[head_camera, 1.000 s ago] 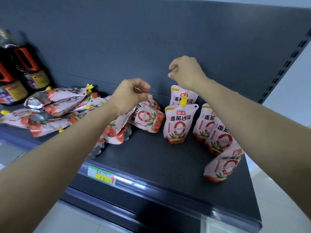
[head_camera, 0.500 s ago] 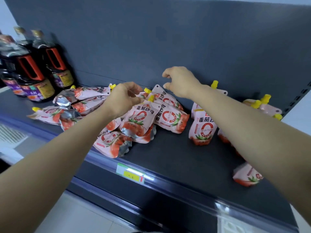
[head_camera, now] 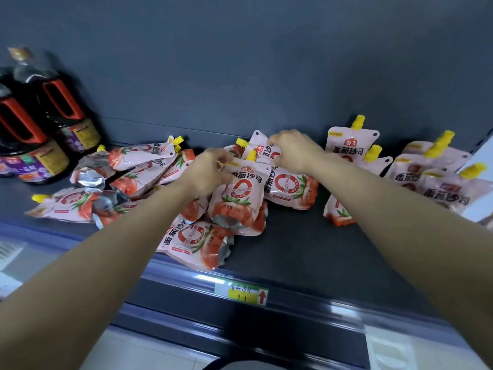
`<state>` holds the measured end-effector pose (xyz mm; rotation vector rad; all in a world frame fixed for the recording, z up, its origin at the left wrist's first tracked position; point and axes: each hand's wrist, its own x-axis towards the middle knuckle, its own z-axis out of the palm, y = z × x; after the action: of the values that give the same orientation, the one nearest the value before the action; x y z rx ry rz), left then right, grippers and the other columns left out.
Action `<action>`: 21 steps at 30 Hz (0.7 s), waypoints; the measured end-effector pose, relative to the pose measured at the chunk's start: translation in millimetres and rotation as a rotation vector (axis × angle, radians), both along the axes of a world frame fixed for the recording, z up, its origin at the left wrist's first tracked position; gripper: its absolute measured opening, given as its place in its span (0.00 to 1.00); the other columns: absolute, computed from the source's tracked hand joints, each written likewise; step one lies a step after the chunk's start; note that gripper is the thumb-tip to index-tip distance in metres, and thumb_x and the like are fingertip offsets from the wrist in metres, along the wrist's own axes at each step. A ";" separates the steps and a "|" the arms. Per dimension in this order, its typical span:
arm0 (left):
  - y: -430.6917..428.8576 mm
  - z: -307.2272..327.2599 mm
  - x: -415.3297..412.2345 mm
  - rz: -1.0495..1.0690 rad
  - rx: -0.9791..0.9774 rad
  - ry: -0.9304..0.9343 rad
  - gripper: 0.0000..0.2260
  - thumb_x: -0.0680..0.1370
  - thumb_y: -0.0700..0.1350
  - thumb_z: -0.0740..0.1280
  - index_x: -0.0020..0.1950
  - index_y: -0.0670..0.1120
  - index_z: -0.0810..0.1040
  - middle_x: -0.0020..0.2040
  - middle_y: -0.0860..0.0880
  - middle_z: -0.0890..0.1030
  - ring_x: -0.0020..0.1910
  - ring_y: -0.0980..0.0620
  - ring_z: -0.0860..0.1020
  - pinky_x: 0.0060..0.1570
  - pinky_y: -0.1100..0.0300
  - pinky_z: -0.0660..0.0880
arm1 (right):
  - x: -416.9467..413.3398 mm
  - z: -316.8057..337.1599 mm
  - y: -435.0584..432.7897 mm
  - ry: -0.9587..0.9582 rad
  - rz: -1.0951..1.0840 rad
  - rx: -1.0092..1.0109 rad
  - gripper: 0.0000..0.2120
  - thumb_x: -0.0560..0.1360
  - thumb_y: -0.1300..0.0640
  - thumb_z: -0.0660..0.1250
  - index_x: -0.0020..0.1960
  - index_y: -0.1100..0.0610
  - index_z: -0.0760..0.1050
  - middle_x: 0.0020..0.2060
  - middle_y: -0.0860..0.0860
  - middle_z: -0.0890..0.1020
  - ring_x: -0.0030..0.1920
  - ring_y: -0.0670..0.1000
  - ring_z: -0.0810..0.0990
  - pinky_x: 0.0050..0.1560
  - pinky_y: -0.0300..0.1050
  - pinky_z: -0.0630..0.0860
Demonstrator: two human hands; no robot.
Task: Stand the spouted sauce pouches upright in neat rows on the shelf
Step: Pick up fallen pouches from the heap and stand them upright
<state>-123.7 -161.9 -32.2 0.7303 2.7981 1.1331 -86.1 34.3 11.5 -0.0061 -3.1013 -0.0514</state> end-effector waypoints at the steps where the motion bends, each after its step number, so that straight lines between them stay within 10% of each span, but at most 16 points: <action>1: 0.5 -1.0 -2.8 -0.022 -0.021 0.002 0.20 0.71 0.40 0.73 0.61 0.43 0.75 0.59 0.45 0.74 0.52 0.50 0.74 0.49 0.64 0.67 | -1.1 -2.1 1.4 -0.024 -0.005 0.011 0.19 0.75 0.56 0.67 0.65 0.58 0.72 0.61 0.59 0.76 0.62 0.61 0.73 0.60 0.55 0.73; 10: 4.2 0.2 -23.1 -0.143 -0.157 -0.072 0.31 0.69 0.42 0.75 0.69 0.46 0.68 0.67 0.44 0.66 0.67 0.44 0.66 0.66 0.53 0.66 | -10.7 -20.2 7.9 -0.174 -0.052 0.042 0.20 0.70 0.56 0.71 0.60 0.56 0.72 0.57 0.56 0.77 0.57 0.58 0.76 0.54 0.50 0.76; 21: 16.2 7.8 -29.0 -0.088 -0.028 -0.345 0.26 0.68 0.41 0.76 0.64 0.41 0.73 0.55 0.48 0.79 0.54 0.47 0.78 0.53 0.57 0.75 | -16.2 -25.8 7.6 -0.204 -0.140 -0.240 0.28 0.68 0.58 0.76 0.65 0.59 0.69 0.57 0.55 0.76 0.55 0.55 0.76 0.48 0.44 0.72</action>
<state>-152.7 -145.8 -24.4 0.5845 2.4666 1.0833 -102.3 41.9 -14.3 -0.2399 -3.2828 0.3364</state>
